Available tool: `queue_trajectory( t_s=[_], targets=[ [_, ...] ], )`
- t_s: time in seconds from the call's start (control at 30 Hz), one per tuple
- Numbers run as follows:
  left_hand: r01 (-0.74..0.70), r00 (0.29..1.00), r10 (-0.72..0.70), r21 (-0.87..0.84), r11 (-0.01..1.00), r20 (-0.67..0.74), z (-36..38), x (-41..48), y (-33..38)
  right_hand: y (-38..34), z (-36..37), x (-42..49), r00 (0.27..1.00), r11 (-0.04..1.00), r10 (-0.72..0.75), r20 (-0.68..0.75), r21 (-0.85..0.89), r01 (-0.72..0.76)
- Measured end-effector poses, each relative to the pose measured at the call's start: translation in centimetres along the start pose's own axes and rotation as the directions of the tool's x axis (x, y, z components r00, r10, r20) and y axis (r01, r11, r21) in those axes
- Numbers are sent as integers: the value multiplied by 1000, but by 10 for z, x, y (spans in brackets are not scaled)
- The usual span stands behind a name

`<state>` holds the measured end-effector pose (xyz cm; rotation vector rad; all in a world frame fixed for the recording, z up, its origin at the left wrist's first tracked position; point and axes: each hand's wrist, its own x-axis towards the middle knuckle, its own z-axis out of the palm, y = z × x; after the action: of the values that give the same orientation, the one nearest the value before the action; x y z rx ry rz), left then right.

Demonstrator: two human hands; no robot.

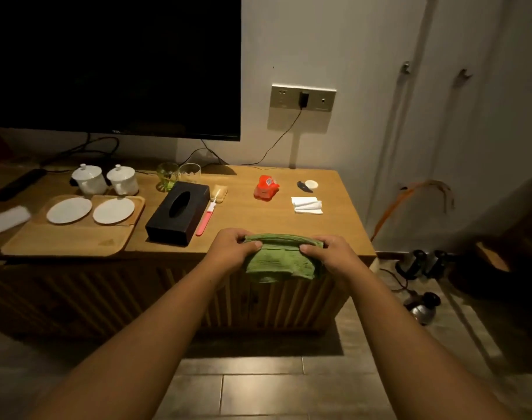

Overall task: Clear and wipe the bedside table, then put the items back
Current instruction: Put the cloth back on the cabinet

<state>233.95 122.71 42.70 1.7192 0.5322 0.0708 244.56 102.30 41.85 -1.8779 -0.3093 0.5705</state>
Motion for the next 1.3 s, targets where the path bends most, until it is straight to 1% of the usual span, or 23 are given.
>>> queue_trajectory(
  t_s=[0.13,0.2,0.23,0.33,0.4,0.47,0.57,0.63,0.77,0.83,0.9,0.97,1.07,1.1,1.13,1.2,1.23,1.3],
  targets=[
    [85,991,-84,6,996,-109,9,79,-2,9,-11,91,1000,1000,8,-13,-18,-9],
    [154,975,-152,0,988,-163,10,110,-13,21,-6,128,999,995,14,-29,-94,-17],
    [178,970,-174,10,984,-170,11,120,-18,27,-3,141,999,986,11,-43,-163,-18],
    [204,965,-177,133,970,-192,9,182,-32,44,9,198,993,958,31,-111,-280,-62],
    [192,975,-153,266,945,-162,14,225,-45,59,15,227,982,937,71,-173,-326,-125],
    [195,980,-169,363,911,-102,20,265,-58,74,15,251,968,929,138,-210,-312,-200],
    [195,981,-184,405,893,-67,25,312,-67,85,14,284,948,910,221,-228,-302,-285],
    [226,972,-230,402,887,-38,29,342,-74,92,14,309,927,887,275,-255,-304,-347],
    [244,955,-294,500,831,23,37,366,-94,107,15,337,903,831,339,-264,-365,-419],
    [226,946,-319,580,782,61,40,374,-106,116,16,344,908,813,340,-244,-409,-414],
    [203,931,-353,664,720,98,41,379,-109,121,19,344,925,802,299,-235,-464,-377],
    [196,920,-379,724,661,97,42,388,-107,123,21,347,933,786,273,-234,-505,-357],
    [161,912,-399,817,554,91,42,396,-96,120,24,345,924,787,295,-245,-487,-380],
    [138,913,-395,837,529,99,42,398,-93,120,27,343,931,791,272,-245,-494,-361],
    [100,917,-380,850,518,123,44,400,-89,119,29,339,936,791,248,-249,-506,-344],
    [24,919,-344,842,539,194,54,404,-76,119,26,333,936,797,213,-281,-504,-333],
    [-15,918,-322,829,558,233,62,404,-68,119,21,329,928,806,222,-299,-479,-348],
    [-155,903,-235,783,602,359,87,402,-49,119,4,310,892,830,305,-334,-366,-421]
  ],
)
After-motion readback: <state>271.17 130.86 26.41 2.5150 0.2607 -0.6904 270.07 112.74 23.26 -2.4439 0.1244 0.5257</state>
